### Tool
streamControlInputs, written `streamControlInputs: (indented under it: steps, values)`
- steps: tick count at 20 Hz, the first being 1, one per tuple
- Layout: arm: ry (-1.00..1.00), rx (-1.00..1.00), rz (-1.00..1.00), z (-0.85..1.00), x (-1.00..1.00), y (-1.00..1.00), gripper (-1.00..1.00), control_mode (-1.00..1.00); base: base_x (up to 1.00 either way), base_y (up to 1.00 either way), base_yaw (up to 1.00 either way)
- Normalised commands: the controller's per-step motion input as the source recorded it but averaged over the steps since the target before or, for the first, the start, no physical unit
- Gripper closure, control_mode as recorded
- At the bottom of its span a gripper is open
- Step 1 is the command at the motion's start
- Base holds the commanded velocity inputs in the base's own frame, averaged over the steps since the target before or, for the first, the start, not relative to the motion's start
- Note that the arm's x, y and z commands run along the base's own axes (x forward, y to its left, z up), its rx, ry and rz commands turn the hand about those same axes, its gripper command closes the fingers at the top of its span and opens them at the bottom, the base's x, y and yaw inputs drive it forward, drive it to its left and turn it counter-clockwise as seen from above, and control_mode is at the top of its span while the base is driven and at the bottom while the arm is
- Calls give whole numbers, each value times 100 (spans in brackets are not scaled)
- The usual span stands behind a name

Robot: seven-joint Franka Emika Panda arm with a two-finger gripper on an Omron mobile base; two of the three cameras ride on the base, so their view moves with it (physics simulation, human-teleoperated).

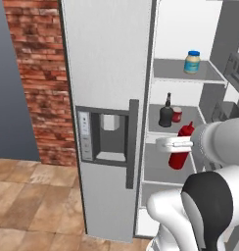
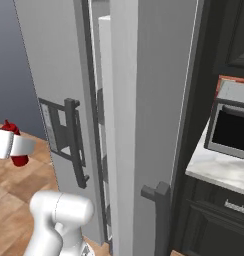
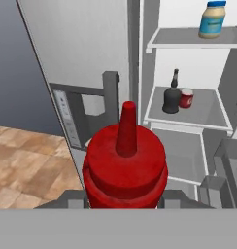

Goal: Place the mayonnaise and ketchup from the counter to the top shelf of the fridge. If the existing items in the fridge are on the top shelf, move them to other shelves.

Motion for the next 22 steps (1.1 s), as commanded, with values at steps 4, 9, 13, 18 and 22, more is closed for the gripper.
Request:
streamControlInputs:
  steps: [4, 9, 13, 18, 22]
  values:
    - [0, 0, 0, 0, 0, 0, 100, 100, 0, 8, -5]
    - [0, 0, 0, 0, 0, 0, 100, 100, 18, 56, -18]
    - [0, 0, 0, 0, 0, 0, 100, 100, 32, 6, -17]
    - [0, 0, 0, 0, 0, 0, 100, 100, 8, -49, -17]
    - [0, 0, 0, 0, 0, 0, 100, 100, 38, -22, -18]
